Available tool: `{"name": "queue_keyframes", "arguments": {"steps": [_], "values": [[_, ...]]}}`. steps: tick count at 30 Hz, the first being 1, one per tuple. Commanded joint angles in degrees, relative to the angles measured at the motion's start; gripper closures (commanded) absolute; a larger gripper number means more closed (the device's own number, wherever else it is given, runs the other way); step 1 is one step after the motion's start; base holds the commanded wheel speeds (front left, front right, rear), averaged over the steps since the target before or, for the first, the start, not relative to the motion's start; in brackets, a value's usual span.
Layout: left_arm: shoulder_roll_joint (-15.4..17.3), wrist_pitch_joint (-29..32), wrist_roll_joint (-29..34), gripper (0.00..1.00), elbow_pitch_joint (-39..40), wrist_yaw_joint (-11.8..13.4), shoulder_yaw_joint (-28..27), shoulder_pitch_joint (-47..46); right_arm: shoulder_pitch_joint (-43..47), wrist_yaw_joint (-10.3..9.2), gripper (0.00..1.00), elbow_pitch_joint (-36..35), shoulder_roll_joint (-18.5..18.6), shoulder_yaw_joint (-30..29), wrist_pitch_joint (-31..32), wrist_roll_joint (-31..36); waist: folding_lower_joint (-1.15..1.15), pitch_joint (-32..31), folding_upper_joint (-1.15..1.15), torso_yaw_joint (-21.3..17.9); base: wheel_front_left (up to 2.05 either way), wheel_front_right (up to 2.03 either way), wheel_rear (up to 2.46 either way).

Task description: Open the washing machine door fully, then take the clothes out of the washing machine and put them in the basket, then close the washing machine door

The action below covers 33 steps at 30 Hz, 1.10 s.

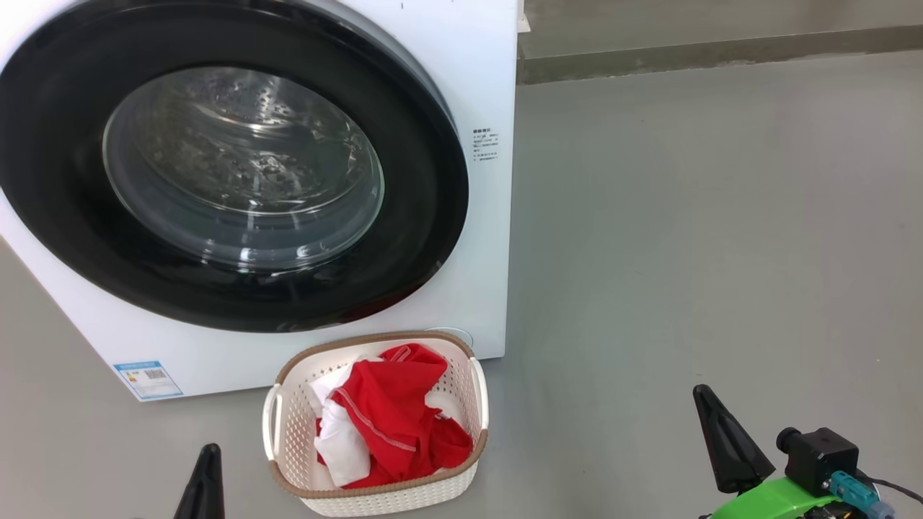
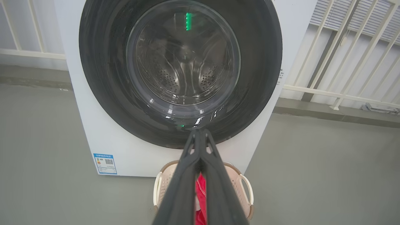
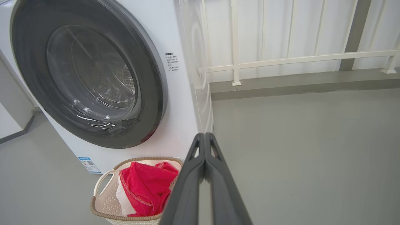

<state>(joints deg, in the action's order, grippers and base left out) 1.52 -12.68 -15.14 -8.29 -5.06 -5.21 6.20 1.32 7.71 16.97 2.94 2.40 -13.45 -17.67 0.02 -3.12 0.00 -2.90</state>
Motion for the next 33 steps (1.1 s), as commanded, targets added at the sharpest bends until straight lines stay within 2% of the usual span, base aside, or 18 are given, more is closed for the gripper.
{"name": "queue_keyframes", "arguments": {"steps": [1, 4, 33], "values": [[0.6, 0.2, -1.5, 1.00, 1.0, -0.2, -0.4, -1.4, -1.8, -0.02, 1.00, -1.5, 0.2, -0.5, 0.4, -1.7, 0.05, 0.1, 0.00, 0.0, 0.00, 0.00, 0.00], [0.6, 0.6, -3.5, 1.00, 0.9, -0.2, -0.3, -1.7, -2.0, -0.02, 1.00, -1.6, 0.2, -0.8, 0.9, -3.5, -0.01, 0.2, 0.00, 0.1, 0.00, 0.00, 0.00], [0.8, 5.3, -22.4, 1.00, -0.7, -0.8, -0.5, -4.4, -3.4, -0.07, 1.00, -1.9, 0.2, -2.9, 5.8, -21.7, -0.02, 1.0, 0.00, 0.8, 0.00, 0.00, 0.00]]}}
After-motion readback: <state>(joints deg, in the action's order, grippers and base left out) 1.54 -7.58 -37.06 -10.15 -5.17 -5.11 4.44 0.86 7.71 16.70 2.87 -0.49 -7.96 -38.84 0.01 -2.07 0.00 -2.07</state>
